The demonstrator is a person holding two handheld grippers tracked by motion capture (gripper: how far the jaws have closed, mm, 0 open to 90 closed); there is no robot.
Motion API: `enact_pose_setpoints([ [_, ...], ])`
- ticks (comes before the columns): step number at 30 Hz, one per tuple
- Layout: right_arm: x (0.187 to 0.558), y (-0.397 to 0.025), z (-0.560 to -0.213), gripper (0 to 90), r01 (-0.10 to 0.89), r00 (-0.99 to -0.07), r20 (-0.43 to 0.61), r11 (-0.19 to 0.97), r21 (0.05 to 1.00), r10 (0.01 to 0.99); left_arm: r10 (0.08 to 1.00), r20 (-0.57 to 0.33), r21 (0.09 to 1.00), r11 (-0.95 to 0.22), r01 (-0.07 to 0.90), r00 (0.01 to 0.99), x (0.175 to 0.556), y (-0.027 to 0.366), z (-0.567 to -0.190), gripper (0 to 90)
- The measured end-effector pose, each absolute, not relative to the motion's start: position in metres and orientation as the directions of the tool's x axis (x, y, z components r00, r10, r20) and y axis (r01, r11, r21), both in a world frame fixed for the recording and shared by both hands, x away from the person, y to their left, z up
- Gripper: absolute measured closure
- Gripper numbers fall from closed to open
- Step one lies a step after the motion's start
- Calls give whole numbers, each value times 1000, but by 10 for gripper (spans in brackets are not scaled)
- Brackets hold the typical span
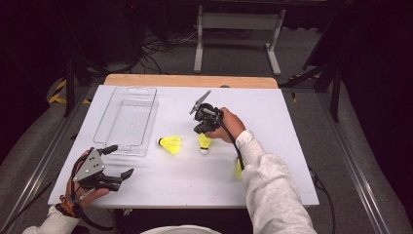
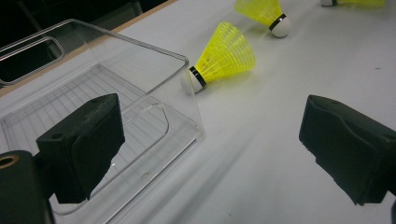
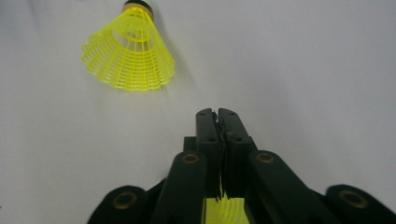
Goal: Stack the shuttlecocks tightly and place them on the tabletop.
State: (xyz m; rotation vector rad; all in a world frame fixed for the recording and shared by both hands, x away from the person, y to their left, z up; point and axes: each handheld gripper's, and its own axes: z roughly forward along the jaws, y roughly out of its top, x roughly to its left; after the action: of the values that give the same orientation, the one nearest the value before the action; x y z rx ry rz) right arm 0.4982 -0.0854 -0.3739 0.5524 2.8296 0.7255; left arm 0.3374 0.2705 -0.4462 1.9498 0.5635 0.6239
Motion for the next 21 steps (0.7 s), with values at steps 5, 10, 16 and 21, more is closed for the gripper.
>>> enact_pose_setpoints([
  [5, 495, -86, -370, 900, 301, -923, -52, 799, 520, 382, 619, 185, 898, -423, 125, 763, 338, 270, -447, 74],
  [10, 491, -86, -364, 900, 285, -914, -72, 759, 586, 399, 624, 188, 897, -423, 126, 759, 338, 271, -447, 74],
  [16, 486, -80, -361, 900, 260, -904, -88, 703, 662, 417, 629, 187, 897, -422, 129, 755, 338, 271, -447, 75],
  [21, 487, -84, -373, 900, 284, -904, -78, 726, 626, 421, 622, 186, 895, -427, 131, 760, 338, 271, -447, 75],
])
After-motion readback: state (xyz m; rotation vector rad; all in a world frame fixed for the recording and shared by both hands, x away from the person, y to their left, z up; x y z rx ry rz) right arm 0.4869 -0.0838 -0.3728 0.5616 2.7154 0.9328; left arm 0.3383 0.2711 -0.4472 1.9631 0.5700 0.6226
